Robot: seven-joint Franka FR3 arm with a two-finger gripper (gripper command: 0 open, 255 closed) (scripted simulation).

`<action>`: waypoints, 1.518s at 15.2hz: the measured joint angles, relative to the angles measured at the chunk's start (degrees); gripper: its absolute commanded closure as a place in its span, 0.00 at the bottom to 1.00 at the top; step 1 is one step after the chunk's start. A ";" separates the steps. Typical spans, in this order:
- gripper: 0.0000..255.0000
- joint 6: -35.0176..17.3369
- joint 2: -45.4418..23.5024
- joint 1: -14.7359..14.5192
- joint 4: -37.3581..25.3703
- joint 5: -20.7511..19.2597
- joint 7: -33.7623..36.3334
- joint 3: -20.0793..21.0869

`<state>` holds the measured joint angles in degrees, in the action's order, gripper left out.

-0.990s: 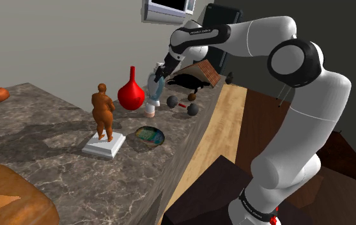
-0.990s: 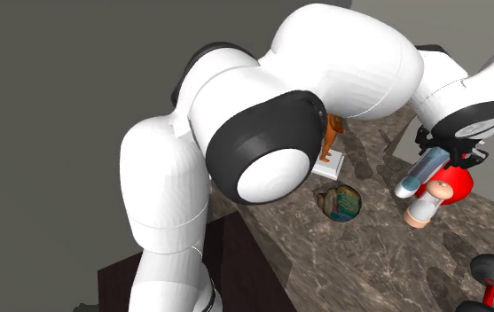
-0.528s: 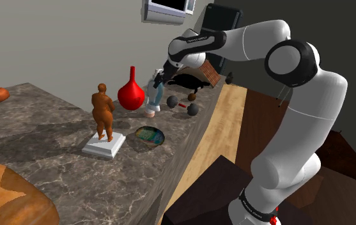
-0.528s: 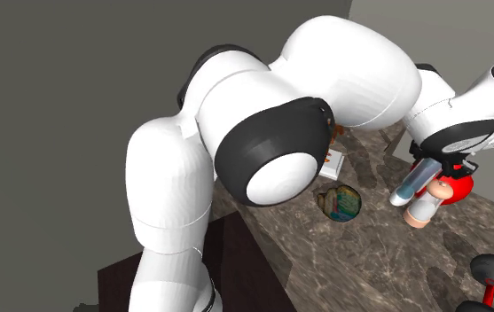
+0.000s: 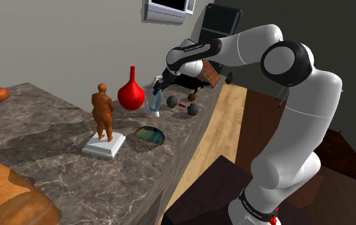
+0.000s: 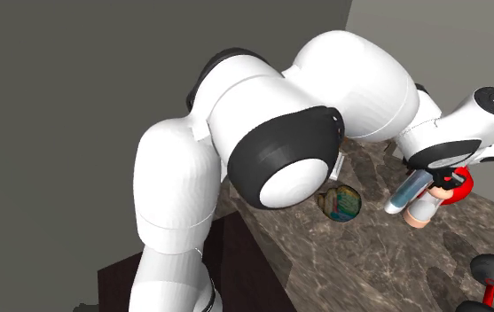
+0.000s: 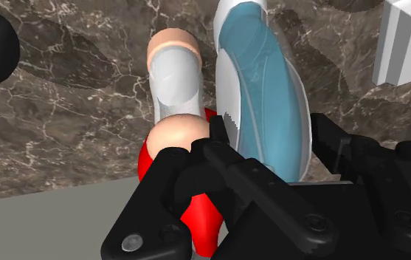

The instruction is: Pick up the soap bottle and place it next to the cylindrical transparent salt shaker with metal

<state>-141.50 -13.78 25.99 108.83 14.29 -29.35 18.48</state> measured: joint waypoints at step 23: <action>0.00 -7.02 -4.07 -0.26 3.10 0.41 -1.76 0.12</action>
<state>-148.52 -17.85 25.73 111.93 14.70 -31.11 18.60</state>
